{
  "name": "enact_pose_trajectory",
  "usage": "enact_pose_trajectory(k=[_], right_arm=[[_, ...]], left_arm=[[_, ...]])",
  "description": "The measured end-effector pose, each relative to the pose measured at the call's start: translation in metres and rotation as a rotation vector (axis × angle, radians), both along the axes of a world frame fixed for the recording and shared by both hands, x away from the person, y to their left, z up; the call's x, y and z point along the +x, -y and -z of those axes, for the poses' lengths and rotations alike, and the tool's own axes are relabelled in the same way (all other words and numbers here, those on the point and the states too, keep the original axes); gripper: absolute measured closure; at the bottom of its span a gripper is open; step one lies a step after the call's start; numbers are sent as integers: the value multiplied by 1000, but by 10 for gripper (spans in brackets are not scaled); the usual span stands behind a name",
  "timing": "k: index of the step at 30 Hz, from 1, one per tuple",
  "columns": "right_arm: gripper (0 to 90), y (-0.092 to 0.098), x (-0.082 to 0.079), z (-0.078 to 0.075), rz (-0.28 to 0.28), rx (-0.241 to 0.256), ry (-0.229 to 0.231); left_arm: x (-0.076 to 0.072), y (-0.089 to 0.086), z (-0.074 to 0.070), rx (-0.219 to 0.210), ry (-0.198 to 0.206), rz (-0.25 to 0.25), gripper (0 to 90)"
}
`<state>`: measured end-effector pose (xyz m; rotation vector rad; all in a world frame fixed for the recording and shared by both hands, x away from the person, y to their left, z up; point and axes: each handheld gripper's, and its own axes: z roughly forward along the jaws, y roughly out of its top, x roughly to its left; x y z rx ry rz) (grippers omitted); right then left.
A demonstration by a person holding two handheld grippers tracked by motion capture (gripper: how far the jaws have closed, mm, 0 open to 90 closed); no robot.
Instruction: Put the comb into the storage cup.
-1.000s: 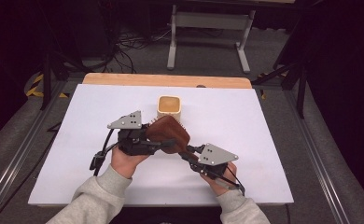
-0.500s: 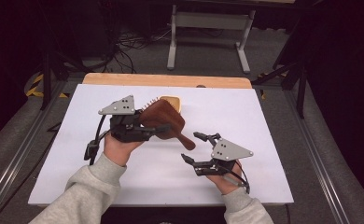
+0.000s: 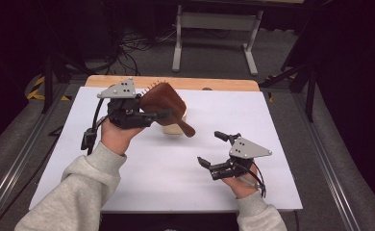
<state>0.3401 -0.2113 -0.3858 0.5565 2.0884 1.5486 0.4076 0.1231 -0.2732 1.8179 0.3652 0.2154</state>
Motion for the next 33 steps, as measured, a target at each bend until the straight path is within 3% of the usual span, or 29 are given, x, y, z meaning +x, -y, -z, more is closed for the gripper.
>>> enact_pose_trajectory(k=[14,18,33], right_arm=[[42,20,2,-3,55,28,7],[44,24,3,-4,72,25,10],[46,34,5,-5,102,36,13]], left_arm=[[23,-6,-20,42,24,-94,568],[31,-8,-20,34,6,-112,566],[62,-9,-17,84,-21,-221,560]])
